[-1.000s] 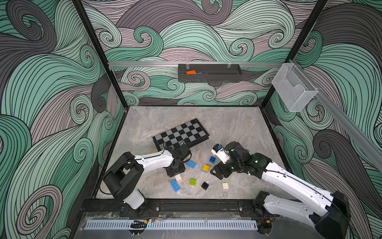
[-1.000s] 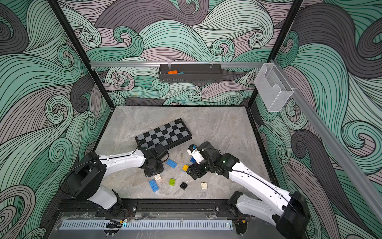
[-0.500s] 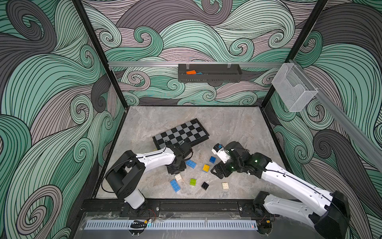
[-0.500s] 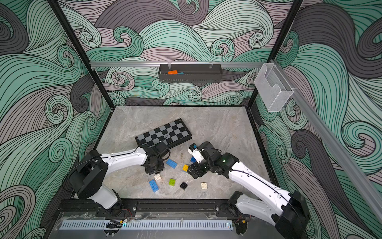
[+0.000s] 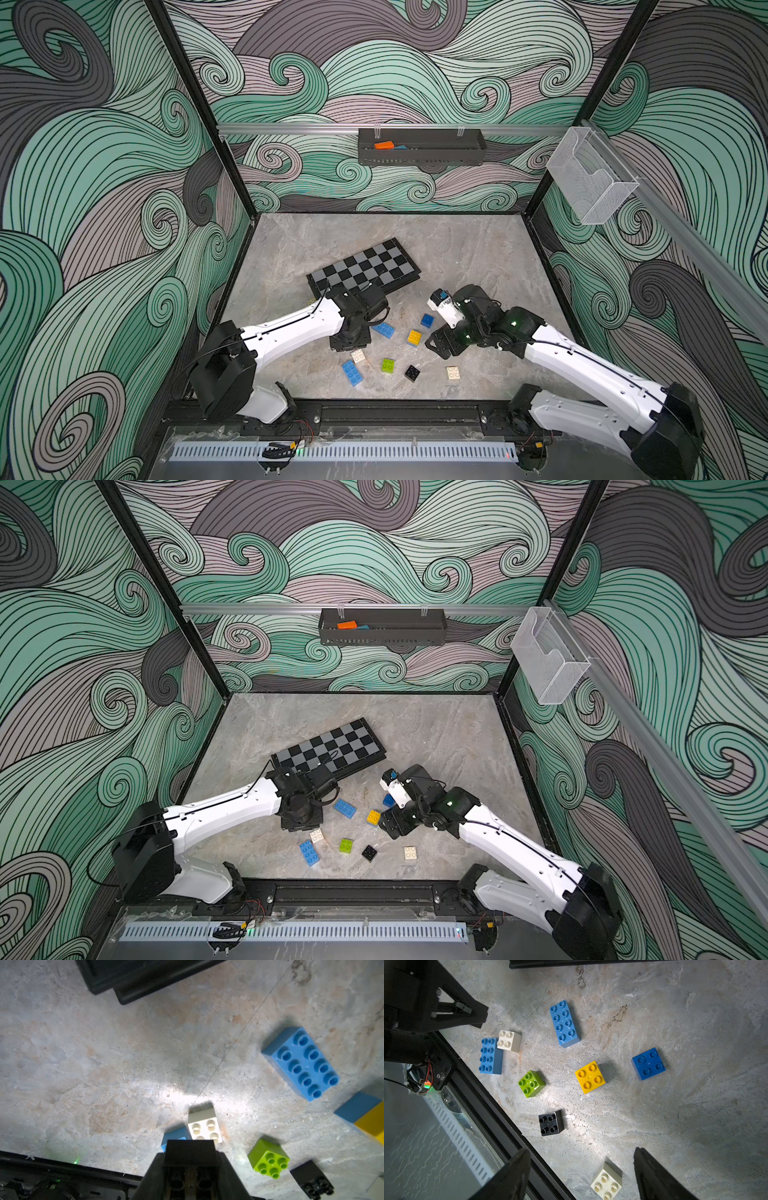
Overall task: Assemble a giraffe with lego
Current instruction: Pick up the lego brick from the center of the board, then assemble the lego brick with the lego brick.
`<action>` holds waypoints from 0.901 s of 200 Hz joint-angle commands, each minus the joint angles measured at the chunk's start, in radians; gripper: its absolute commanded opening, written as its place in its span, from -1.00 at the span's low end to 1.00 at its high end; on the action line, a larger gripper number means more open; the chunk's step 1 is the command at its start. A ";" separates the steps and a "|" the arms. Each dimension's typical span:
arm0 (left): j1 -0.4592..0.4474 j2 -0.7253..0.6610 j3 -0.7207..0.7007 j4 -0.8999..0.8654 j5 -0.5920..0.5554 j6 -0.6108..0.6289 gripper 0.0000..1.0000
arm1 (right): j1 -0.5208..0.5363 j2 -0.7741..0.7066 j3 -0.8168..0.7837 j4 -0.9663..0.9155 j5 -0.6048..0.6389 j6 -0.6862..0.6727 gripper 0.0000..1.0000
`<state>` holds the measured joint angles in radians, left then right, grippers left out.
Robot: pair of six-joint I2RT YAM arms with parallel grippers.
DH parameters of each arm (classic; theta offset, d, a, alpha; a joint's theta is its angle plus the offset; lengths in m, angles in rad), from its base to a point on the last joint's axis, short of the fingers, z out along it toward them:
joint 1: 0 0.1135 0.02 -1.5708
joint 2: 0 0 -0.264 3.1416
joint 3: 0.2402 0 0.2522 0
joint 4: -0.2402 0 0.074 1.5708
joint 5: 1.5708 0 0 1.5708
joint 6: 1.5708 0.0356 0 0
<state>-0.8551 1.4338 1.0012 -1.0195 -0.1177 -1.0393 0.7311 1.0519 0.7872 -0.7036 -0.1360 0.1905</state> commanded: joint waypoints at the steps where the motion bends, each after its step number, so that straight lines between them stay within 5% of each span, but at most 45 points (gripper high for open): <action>1: -0.012 -0.032 -0.006 -0.077 0.019 -0.033 -0.90 | -0.007 0.004 -0.006 -0.004 0.026 0.007 0.62; 34: -0.012 -0.018 0.005 -0.003 0.090 -0.088 -0.87 | -0.006 -0.052 -0.020 0.007 0.060 0.020 0.66; 48: -0.013 -0.018 -0.012 0.046 0.115 -0.125 -0.88 | -0.008 -0.089 -0.032 0.020 0.073 0.021 0.97; 180: -0.022 0.105 -0.099 0.183 0.092 -0.228 -0.92 | -0.007 -0.126 -0.040 0.085 0.022 0.007 0.98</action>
<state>-0.8665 1.5234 0.9077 -0.8421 -0.0086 -1.2495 0.7284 0.9367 0.7502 -0.6380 -0.0959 0.2020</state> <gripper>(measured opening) 0.376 0.988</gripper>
